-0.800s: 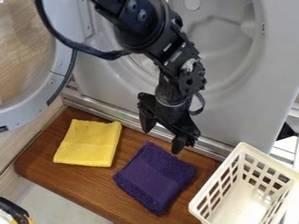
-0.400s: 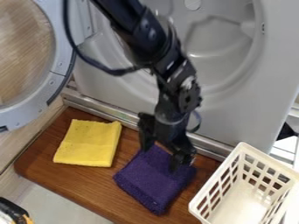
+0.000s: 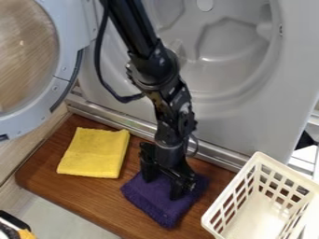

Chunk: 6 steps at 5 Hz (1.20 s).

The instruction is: Put the blue cloth in the washing machine

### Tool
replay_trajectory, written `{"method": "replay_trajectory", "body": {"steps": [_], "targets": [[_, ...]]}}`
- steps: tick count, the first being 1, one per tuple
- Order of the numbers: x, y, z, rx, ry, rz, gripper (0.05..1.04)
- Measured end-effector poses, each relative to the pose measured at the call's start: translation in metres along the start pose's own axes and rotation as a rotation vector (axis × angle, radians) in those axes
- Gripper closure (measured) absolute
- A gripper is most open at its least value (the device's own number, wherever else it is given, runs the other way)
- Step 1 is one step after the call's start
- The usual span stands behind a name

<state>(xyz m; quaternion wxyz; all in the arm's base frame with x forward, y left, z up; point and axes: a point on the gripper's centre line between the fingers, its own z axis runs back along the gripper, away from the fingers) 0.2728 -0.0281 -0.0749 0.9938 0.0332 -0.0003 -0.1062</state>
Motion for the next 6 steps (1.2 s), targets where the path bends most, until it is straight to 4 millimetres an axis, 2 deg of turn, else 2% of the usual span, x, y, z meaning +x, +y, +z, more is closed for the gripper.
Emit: {"method": "replay_trajectory", "body": {"steps": [1, 2, 3, 6], "targets": [[0.006, 0.004, -0.006, -0.009, 0.005, -0.004, 0.085], [0.012, 0.009, -0.008, 0.016, 0.013, -0.039, 0.127], [0.016, 0.008, -0.008, 0.035, 0.006, -0.058, 0.263], [0.014, -0.007, -0.008, 0.052, 0.016, -0.094, 0.525]]}}
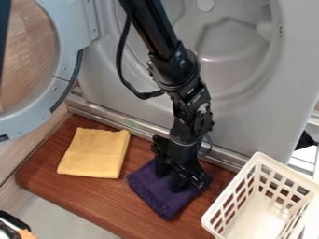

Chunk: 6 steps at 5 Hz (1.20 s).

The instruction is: Put the blue cloth in the washing machine

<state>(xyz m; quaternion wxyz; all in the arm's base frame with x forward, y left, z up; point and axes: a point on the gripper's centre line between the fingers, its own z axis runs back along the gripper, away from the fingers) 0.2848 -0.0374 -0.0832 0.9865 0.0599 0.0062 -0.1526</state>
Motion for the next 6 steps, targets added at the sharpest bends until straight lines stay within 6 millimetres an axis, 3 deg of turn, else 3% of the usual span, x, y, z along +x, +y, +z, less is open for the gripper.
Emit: {"method": "replay_trajectory", "body": {"steps": [2, 3, 5, 6], "targets": [[-0.013, -0.010, 0.006, -0.027, -0.015, -0.003, 0.686], [-0.038, -0.016, 0.013, -0.067, 0.035, -0.021, 0.775], [-0.043, -0.009, 0.085, -0.066, -0.042, -0.018, 0.914], [-0.039, 0.007, 0.102, -0.036, -0.090, 0.015, 0.933]]}}
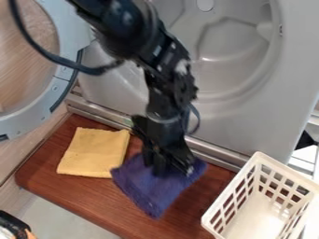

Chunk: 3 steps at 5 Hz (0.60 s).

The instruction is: Put the blue cloth in the washing machine

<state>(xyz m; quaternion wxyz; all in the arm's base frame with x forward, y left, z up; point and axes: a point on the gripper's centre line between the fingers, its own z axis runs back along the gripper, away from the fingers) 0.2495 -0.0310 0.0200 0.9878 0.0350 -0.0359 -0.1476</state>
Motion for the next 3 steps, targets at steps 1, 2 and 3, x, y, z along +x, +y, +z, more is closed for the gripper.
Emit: {"method": "replay_trajectory", "body": {"steps": [1, 2, 3], "targets": [[0.024, 0.013, 0.017, 0.067, -0.088, -0.011, 0.933], [0.051, 0.027, 0.040, 0.140, -0.194, -0.021, 0.933], [0.071, 0.046, 0.059, 0.171, -0.297, 0.021, 0.933]]}}
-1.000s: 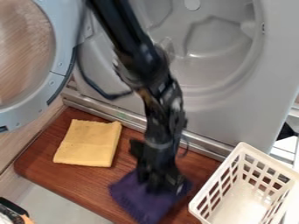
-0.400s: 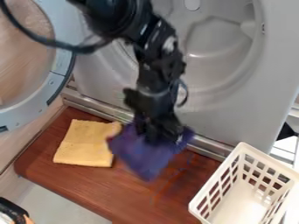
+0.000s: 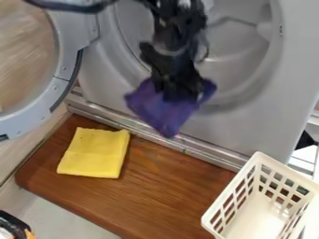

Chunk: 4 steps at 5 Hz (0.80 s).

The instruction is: Put the blue cloth in the washing machine

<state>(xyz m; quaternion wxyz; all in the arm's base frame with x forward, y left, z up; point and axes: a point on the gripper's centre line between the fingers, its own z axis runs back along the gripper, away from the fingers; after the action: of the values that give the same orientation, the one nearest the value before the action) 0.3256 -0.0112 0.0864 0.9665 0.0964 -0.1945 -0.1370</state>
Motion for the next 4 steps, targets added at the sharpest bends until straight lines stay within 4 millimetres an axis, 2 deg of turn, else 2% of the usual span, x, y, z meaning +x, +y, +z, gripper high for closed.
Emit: {"method": "replay_trajectory", "body": {"steps": [1, 2, 4], "targets": [[0.034, 0.016, 0.001, 0.039, -0.068, 0.033, 0.933], [0.048, 0.028, -0.013, 0.058, -0.061, 0.068, 0.933], [0.057, 0.026, -0.061, 0.075, -0.010, 0.084, 0.933]]}}
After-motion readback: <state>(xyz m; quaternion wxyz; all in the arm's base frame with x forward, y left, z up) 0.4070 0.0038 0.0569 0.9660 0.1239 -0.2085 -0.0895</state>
